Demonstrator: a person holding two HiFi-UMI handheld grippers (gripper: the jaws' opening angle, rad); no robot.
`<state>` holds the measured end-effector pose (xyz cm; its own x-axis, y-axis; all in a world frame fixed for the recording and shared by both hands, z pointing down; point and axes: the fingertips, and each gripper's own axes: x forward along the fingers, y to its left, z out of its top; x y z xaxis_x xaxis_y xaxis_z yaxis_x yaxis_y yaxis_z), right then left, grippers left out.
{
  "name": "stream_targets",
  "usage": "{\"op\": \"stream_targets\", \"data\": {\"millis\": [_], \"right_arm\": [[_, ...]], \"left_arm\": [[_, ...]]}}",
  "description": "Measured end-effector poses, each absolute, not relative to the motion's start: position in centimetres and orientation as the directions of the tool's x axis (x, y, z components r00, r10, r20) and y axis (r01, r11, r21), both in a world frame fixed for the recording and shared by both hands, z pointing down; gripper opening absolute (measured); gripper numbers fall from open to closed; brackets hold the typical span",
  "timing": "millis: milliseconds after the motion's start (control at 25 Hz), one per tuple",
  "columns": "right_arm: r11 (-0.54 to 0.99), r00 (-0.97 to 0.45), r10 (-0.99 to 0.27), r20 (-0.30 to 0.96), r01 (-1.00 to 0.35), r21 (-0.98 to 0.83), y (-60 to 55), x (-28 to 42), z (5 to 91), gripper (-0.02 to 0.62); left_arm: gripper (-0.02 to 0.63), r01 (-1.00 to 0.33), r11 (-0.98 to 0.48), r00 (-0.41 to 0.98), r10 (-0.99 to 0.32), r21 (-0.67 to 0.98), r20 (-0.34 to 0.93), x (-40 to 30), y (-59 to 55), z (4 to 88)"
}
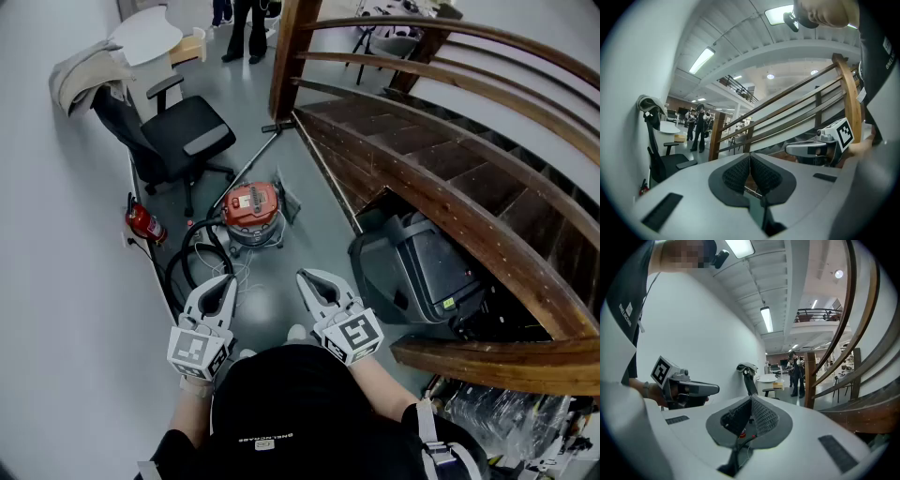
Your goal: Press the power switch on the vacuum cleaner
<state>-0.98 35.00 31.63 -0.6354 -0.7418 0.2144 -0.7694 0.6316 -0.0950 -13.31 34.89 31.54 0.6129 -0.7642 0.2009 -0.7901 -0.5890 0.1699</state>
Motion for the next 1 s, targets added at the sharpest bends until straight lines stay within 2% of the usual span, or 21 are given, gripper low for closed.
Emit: {"op": "stream_targets", "data": {"millis": [520,1000], "right_arm": [[0.64,-0.65,-0.733,0.2,-0.759,-0.123,33.1,6.7,31.7,0.026],[0.648,-0.666,-0.726,0.17,-0.746,-0.153,32.5,17.0,33.2,0.026]], "left_arm": [[0.017,-0.789,-0.594,0.614,-0.757,0.155,0.225,-5.4,32.8,31.4],[0.017,-0.812,-0.571,0.581,-0.772,0.121,0.259,3.5,32.5,33.2]]}}
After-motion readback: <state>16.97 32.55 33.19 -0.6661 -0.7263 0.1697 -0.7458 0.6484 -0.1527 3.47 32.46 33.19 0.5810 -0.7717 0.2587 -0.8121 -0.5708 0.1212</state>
